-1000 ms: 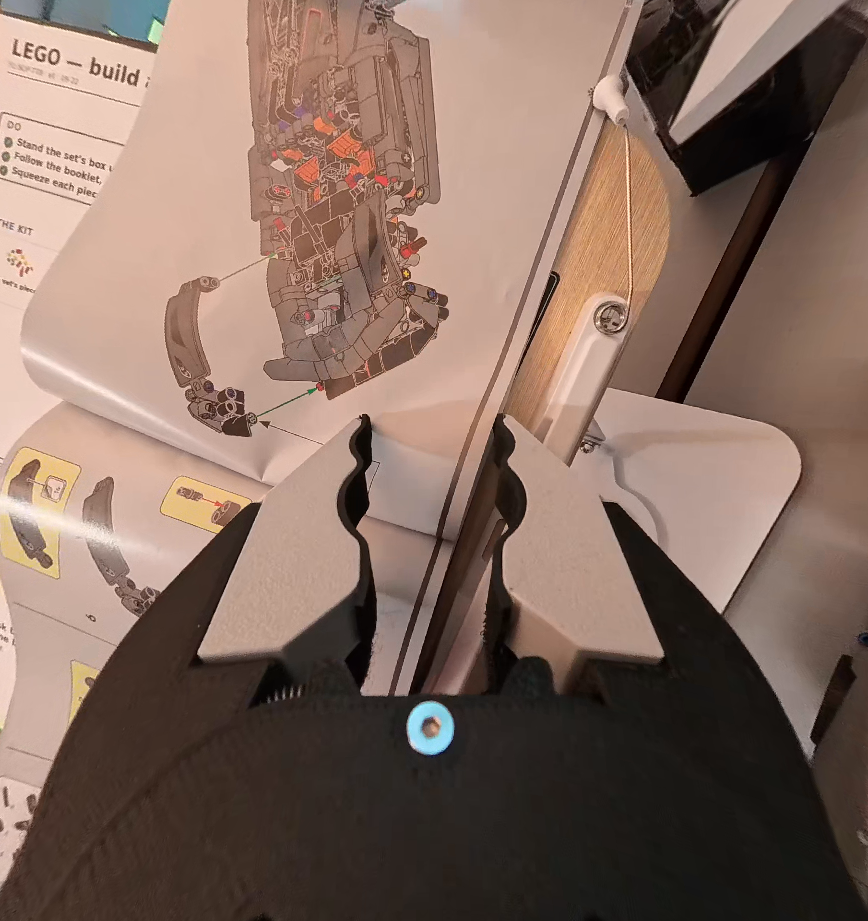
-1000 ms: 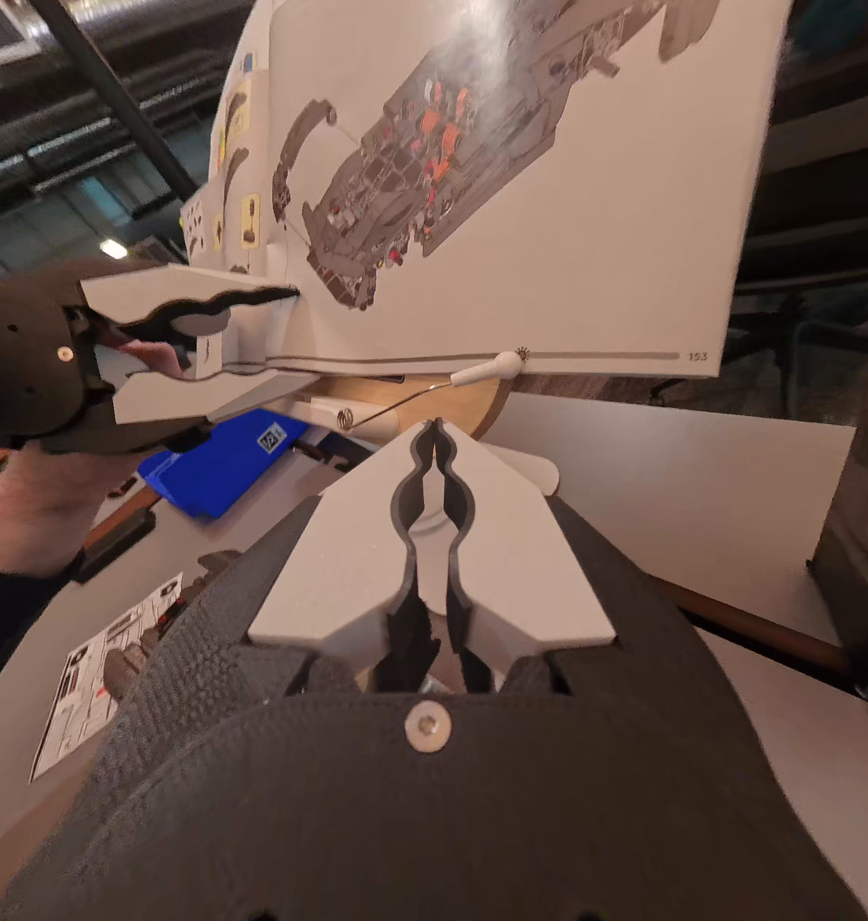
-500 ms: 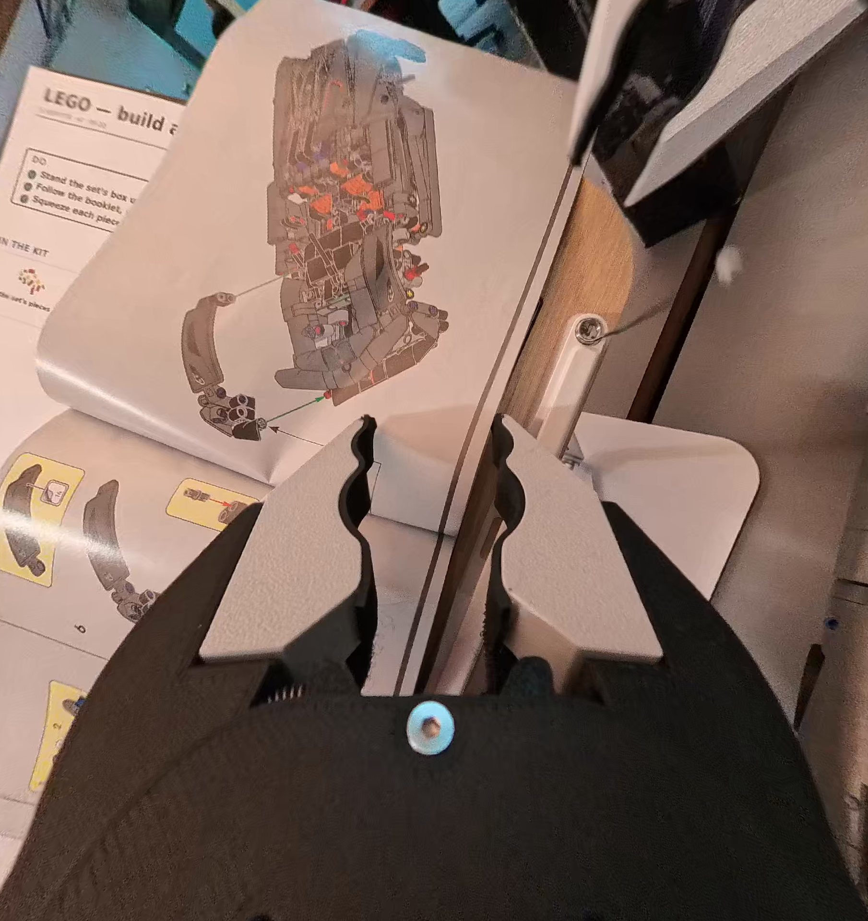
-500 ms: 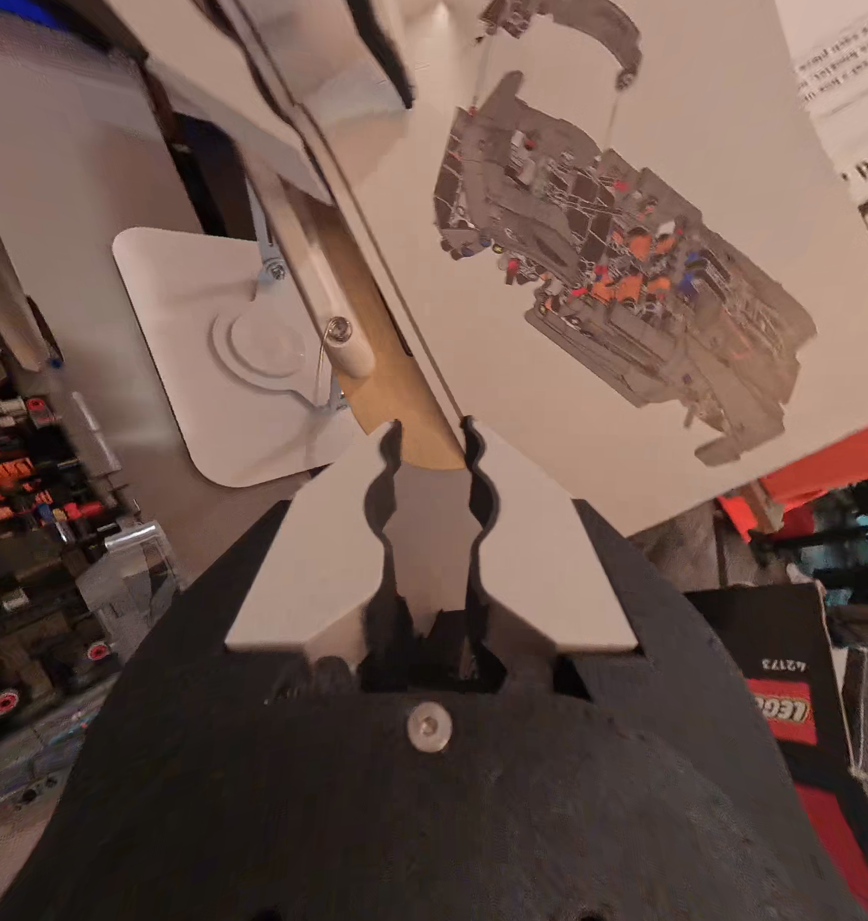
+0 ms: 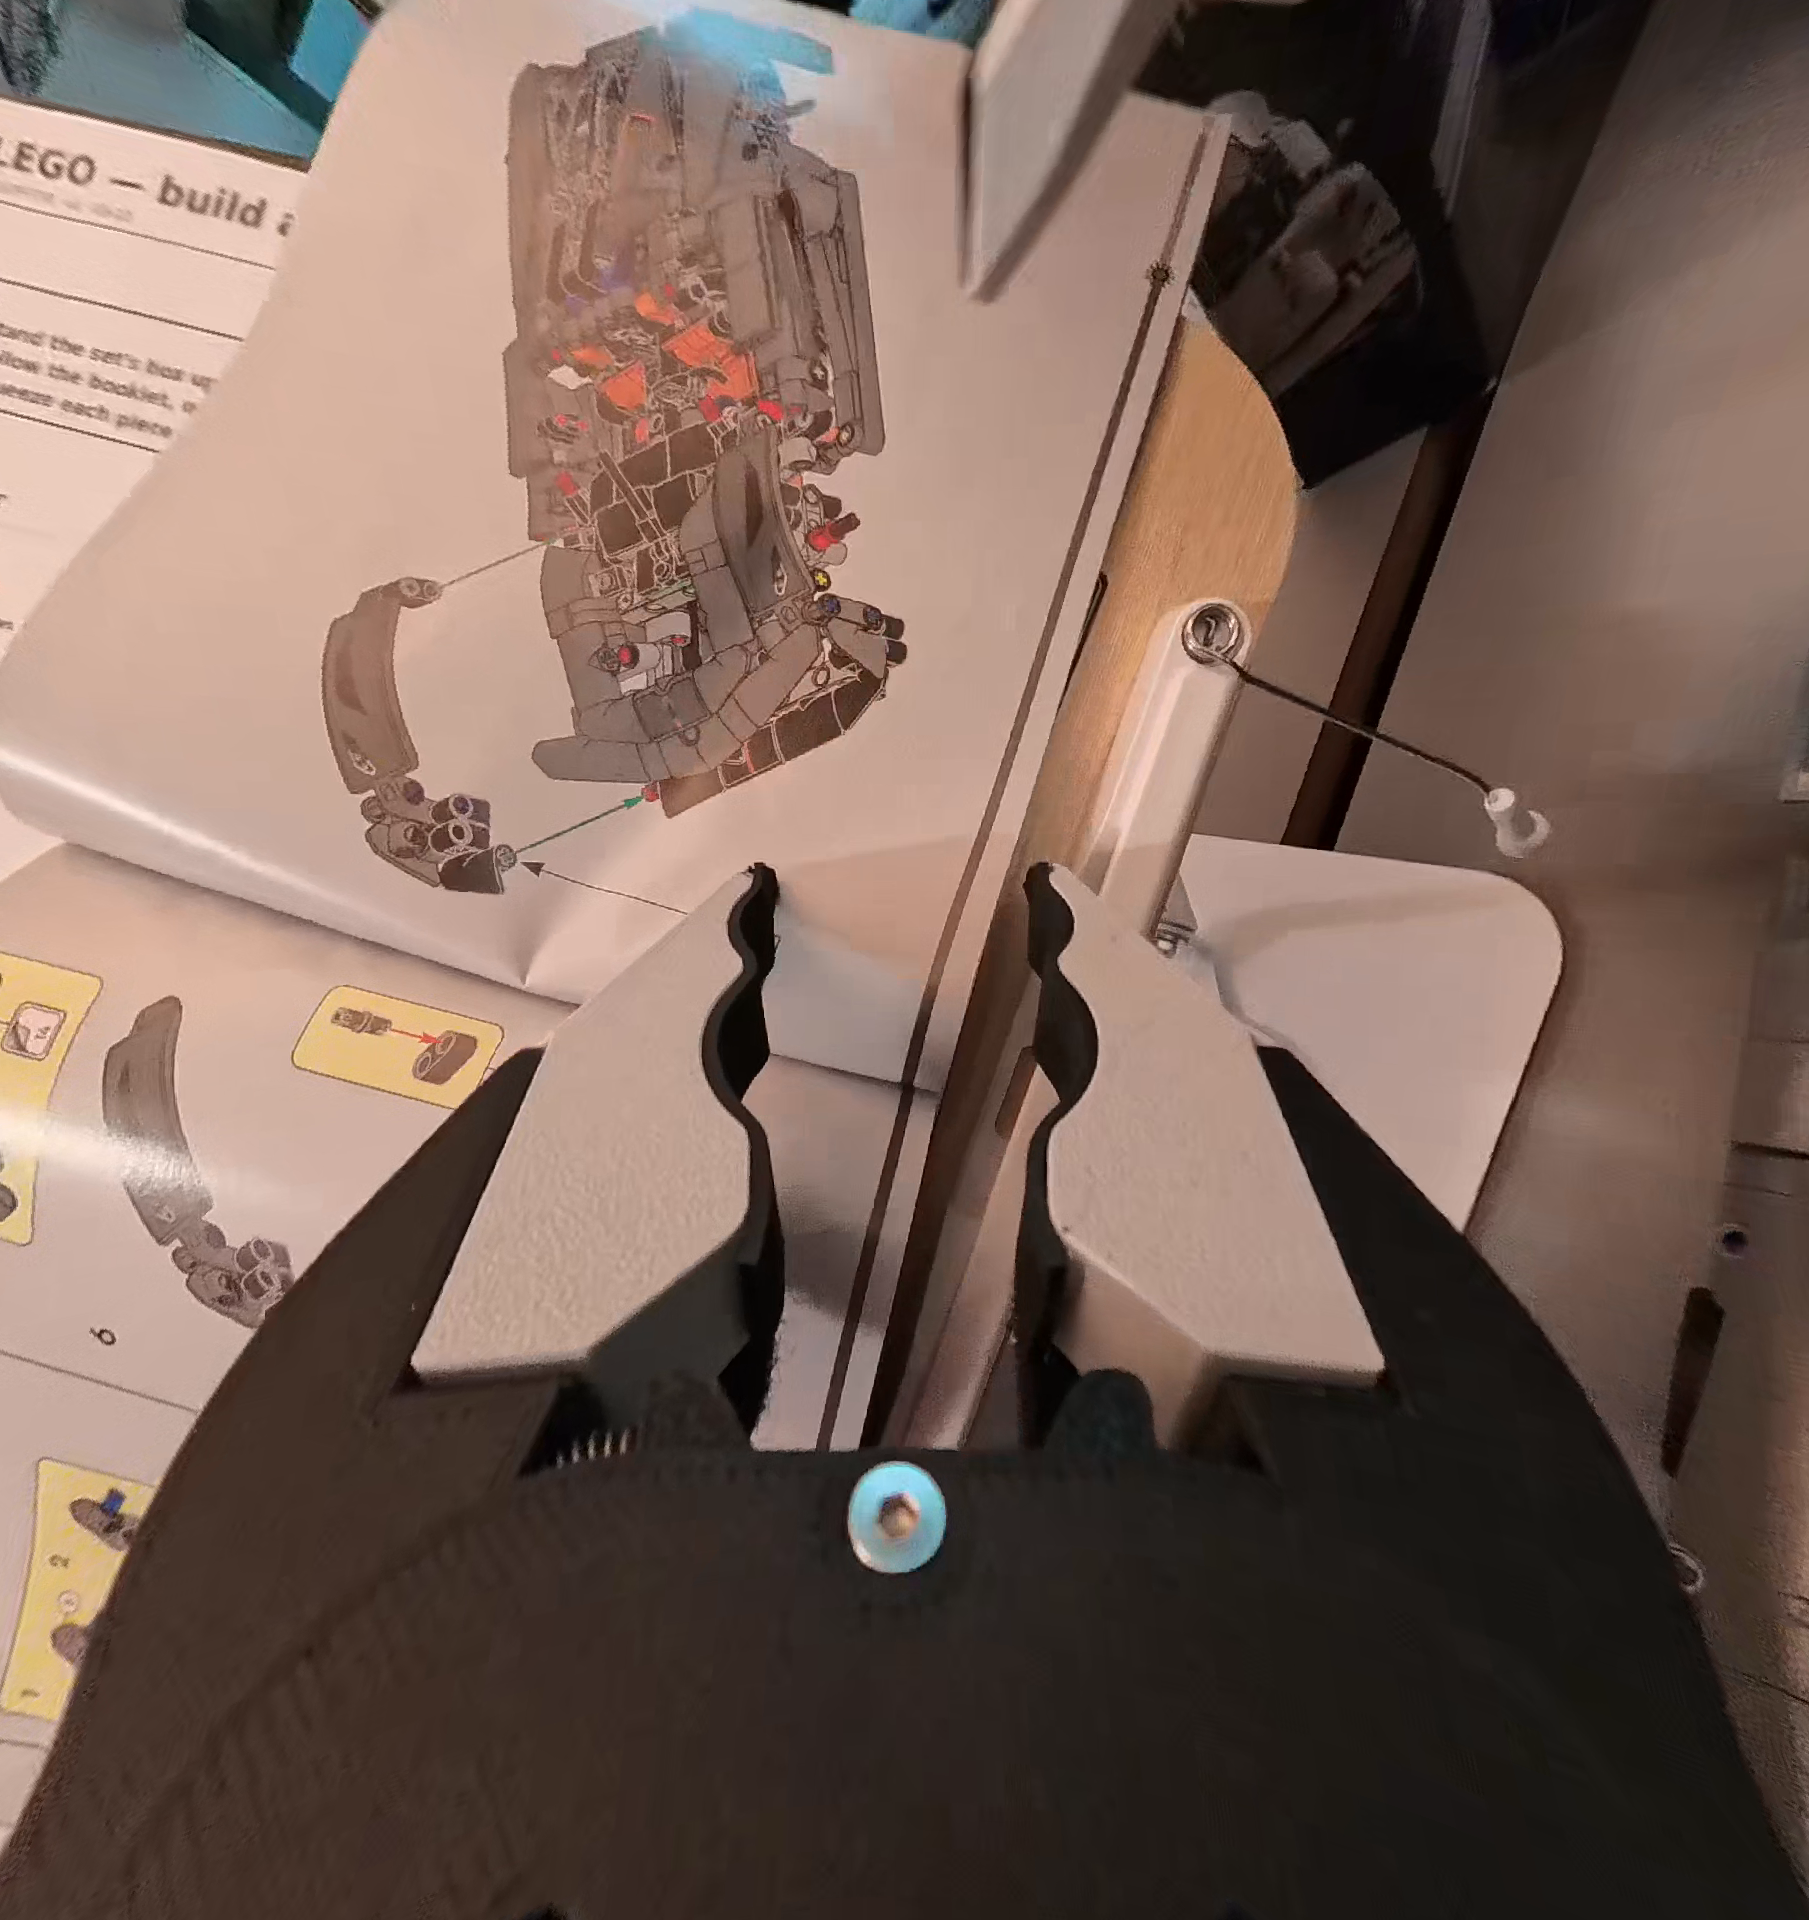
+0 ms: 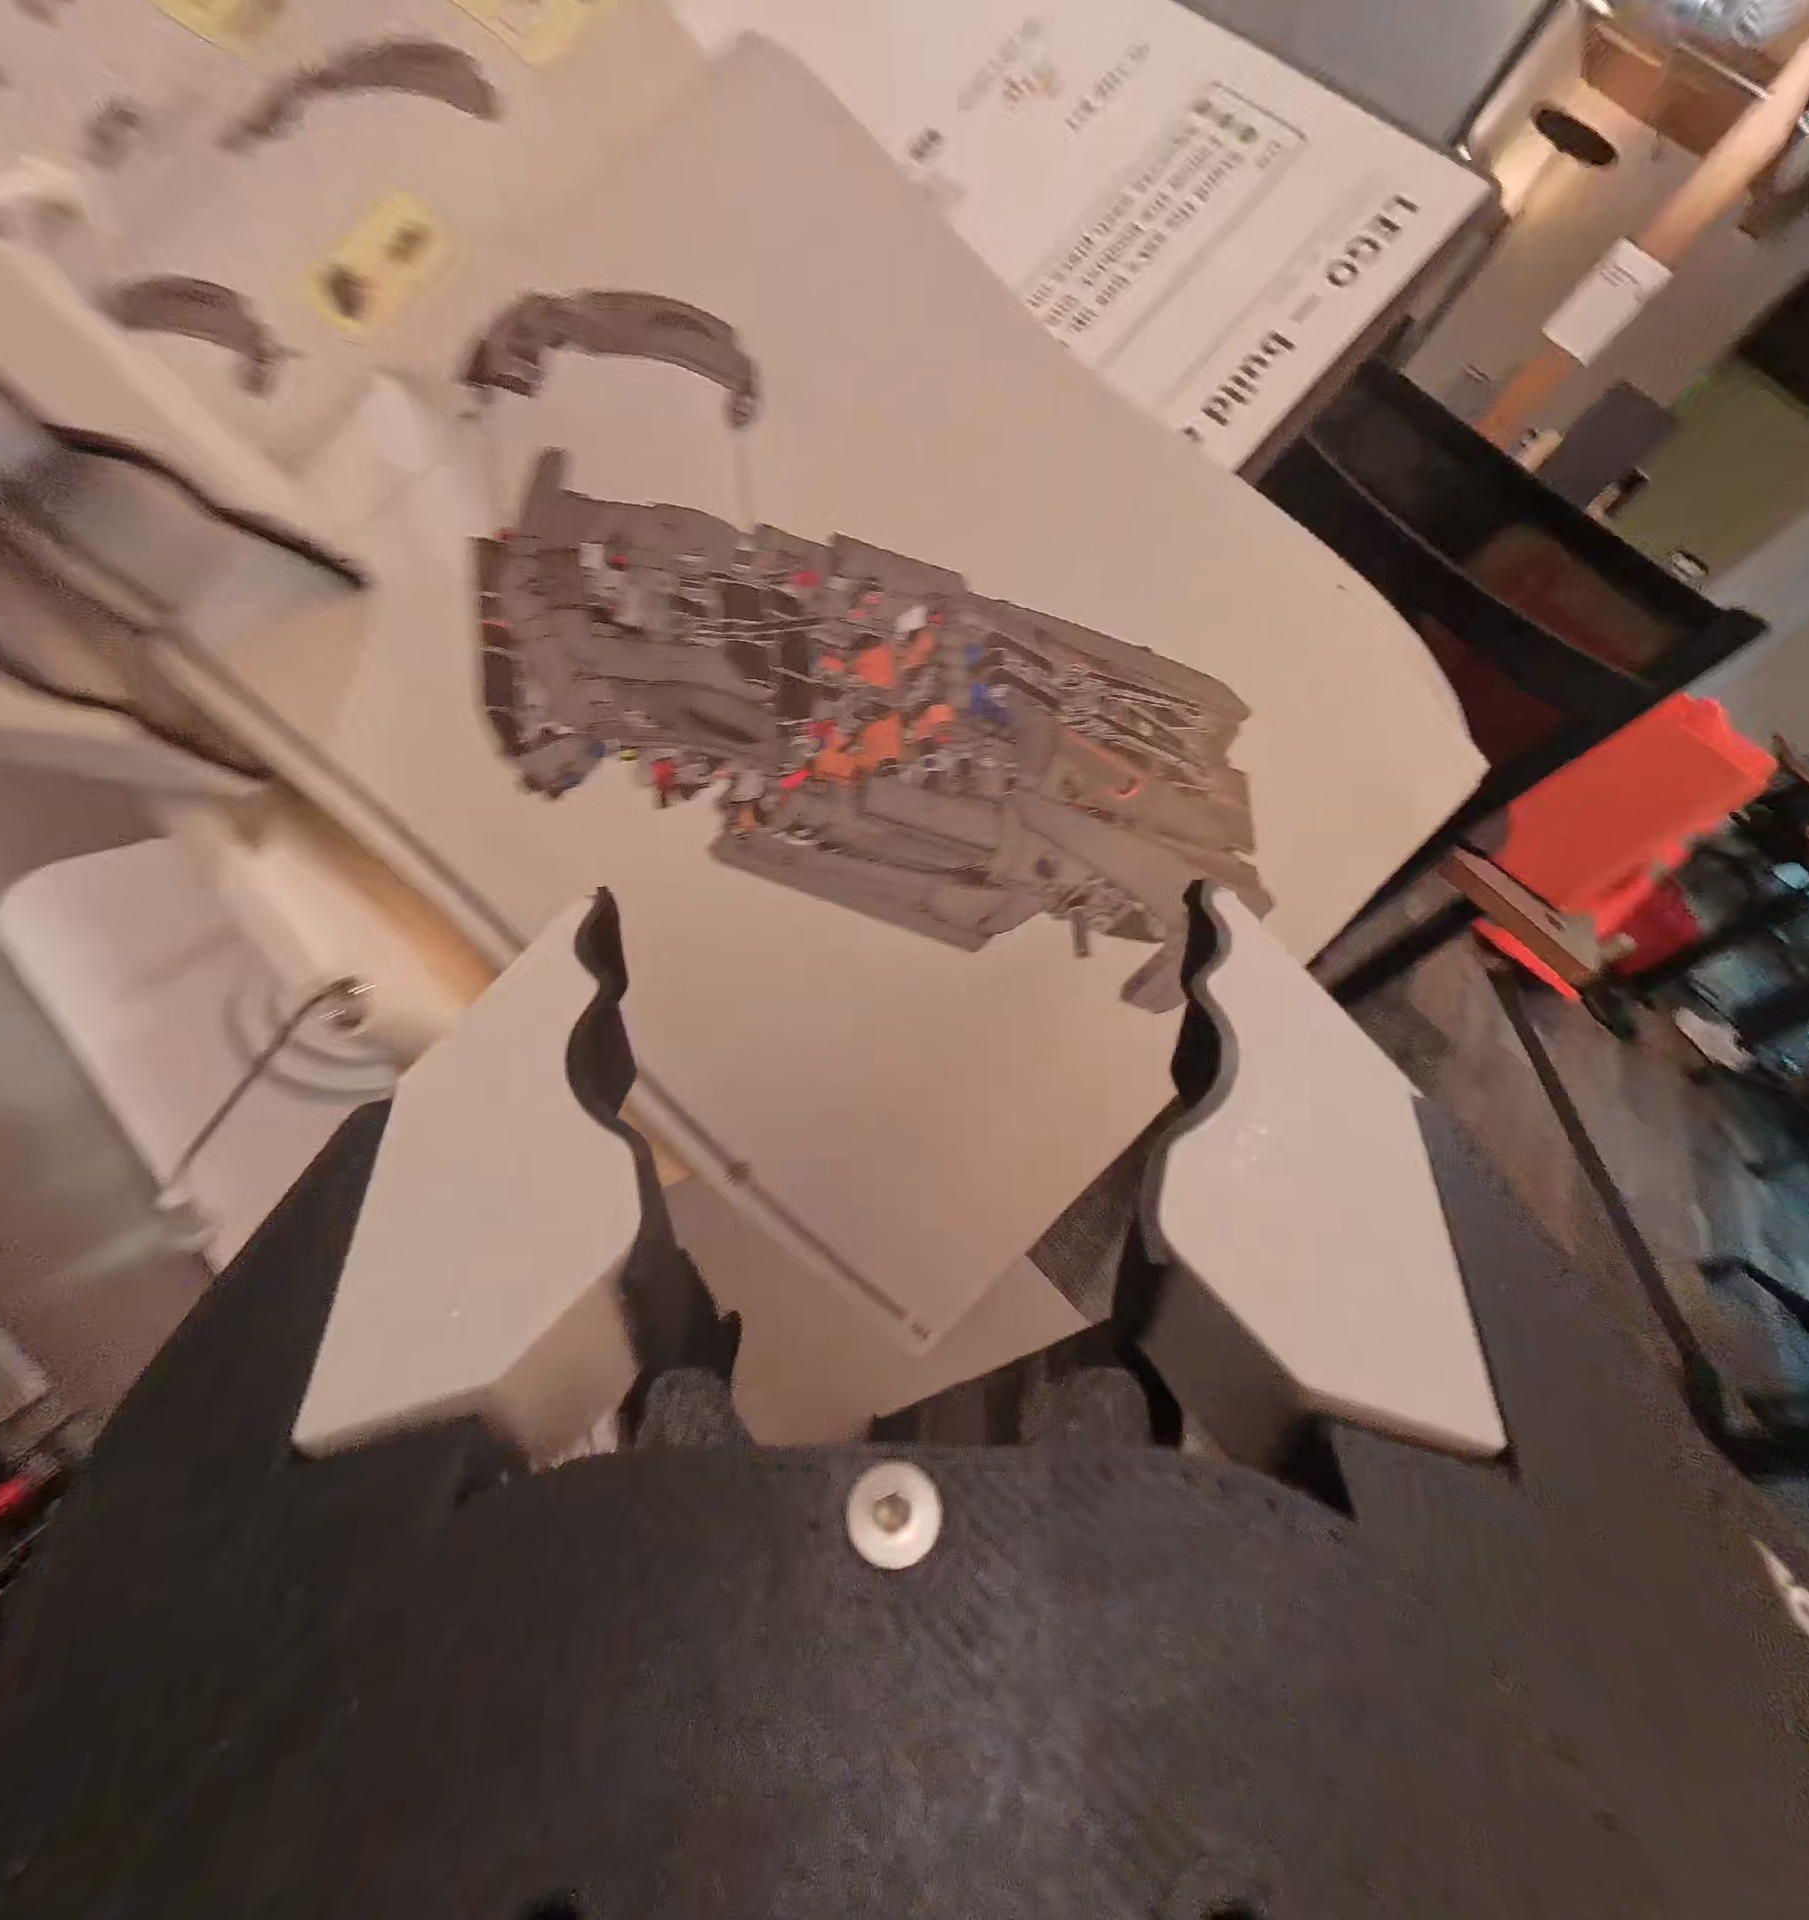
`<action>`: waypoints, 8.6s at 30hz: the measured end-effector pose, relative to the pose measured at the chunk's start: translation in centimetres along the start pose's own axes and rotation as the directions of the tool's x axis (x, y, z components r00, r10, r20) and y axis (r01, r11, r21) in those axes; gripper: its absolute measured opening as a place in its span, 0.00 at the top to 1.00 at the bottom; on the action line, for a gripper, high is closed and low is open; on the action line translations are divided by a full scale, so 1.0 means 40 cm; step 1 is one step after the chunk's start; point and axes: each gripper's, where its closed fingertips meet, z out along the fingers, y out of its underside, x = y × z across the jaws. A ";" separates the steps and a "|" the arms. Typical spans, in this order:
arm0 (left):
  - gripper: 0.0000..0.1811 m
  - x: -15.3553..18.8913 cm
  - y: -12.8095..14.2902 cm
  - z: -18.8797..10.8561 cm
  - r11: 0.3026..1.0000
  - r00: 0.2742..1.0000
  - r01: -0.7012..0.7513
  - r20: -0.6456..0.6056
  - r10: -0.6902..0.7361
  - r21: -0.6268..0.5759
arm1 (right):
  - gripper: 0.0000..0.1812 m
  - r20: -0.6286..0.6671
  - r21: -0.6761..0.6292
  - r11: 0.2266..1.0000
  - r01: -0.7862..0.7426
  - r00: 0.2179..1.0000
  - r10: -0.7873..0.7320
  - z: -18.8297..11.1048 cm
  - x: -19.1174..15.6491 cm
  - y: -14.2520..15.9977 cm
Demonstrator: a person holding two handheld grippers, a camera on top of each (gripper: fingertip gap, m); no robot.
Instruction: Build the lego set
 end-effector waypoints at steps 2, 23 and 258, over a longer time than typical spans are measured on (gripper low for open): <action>0.73 0.003 0.000 0.004 1.000 1.000 0.023 -0.020 -0.023 -0.001 | 0.38 -0.018 -0.049 0.999 -0.001 1.000 0.000 0.036 0.019 0.002; 0.75 -0.002 0.004 0.012 0.998 0.999 0.047 -0.018 -0.047 0.043 | 0.85 -0.016 -0.079 0.994 0.075 0.997 -0.076 0.053 -0.005 -0.009; 0.72 0.517 0.082 -0.609 0.936 0.981 0.165 -0.050 -0.190 -0.311 | 0.69 0.232 -0.376 0.925 -0.051 0.962 0.147 -0.803 -0.397 0.385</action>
